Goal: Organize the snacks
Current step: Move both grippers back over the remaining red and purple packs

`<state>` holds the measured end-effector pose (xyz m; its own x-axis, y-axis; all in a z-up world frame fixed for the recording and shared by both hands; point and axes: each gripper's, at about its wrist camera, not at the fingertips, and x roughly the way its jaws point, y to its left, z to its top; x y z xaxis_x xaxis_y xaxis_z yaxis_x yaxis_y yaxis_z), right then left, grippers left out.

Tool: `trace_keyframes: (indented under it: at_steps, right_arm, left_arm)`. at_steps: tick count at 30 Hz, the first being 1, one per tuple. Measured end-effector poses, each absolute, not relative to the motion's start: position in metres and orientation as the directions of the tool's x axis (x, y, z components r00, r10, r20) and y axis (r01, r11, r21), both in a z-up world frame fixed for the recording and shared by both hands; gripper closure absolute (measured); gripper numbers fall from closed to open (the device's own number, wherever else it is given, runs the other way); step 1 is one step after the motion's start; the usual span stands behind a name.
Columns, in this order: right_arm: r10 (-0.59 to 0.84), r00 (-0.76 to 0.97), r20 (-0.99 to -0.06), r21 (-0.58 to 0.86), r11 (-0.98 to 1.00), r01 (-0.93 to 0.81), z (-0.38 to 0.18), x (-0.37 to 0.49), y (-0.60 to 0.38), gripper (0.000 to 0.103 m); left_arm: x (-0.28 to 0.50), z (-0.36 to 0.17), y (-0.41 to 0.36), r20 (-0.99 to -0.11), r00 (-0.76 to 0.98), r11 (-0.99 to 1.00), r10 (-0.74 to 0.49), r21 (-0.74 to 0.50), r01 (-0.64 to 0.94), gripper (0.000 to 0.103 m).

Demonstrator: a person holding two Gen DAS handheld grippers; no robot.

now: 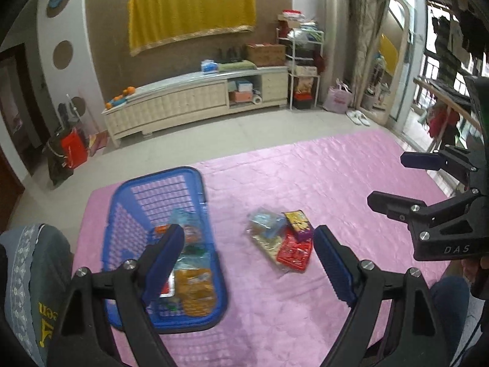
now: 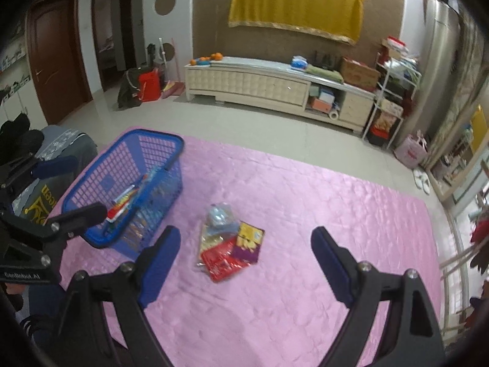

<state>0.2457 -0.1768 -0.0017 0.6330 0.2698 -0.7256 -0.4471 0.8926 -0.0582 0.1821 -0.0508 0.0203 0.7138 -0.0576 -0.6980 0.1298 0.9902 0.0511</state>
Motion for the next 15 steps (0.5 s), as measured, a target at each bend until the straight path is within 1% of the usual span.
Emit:
trace_keyframes:
  at_steps: [7, 11, 15]
  right_arm:
    - [0.243, 0.591, -0.769, -0.009, 0.921, -0.39, -0.038, 0.263, -0.212, 0.013]
    - [0.226, 0.58, -0.783, -0.003, 0.93, -0.367, -0.059, 0.275, -0.23, 0.013]
    - [0.24, 0.54, -0.806, 0.049, 0.938, -0.343, -0.085, 0.293, -0.239, 0.013]
  left_arm:
    - [0.212, -0.019, -0.089, -0.765, 0.639, 0.984, -0.075, 0.046, 0.17, 0.018]
    - [0.23, -0.041, -0.1, -0.801, 0.594, 0.986, -0.073, 0.031, 0.163, 0.018]
    - [0.246, -0.06, -0.108, -0.829, 0.556, 0.988, -0.065, 0.025, 0.152, 0.018]
